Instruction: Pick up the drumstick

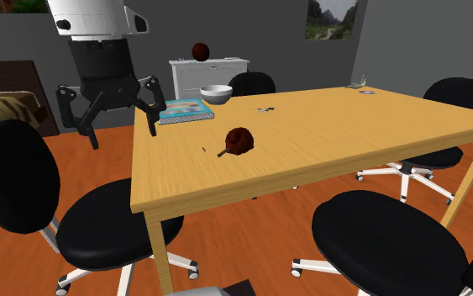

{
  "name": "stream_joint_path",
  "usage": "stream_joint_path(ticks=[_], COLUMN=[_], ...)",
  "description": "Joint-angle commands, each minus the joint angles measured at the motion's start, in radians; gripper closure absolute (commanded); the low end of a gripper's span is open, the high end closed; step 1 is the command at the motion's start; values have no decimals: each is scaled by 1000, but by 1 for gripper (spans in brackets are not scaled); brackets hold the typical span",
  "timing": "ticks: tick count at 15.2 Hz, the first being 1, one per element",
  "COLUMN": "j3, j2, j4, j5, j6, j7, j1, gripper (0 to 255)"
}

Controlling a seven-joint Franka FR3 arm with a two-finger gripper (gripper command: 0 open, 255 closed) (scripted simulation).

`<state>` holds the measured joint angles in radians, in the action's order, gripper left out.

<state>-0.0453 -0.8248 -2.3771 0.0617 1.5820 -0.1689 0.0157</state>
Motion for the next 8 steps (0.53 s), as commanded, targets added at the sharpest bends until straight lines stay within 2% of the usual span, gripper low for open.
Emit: stream_joint_path(ticks=[1,8], j3=[0,-27], j2=[0,239], j4=[0,96], j5=[0,16], j6=[0,153], j7=[0,143], j1=[0,-86], gripper=[0,0])
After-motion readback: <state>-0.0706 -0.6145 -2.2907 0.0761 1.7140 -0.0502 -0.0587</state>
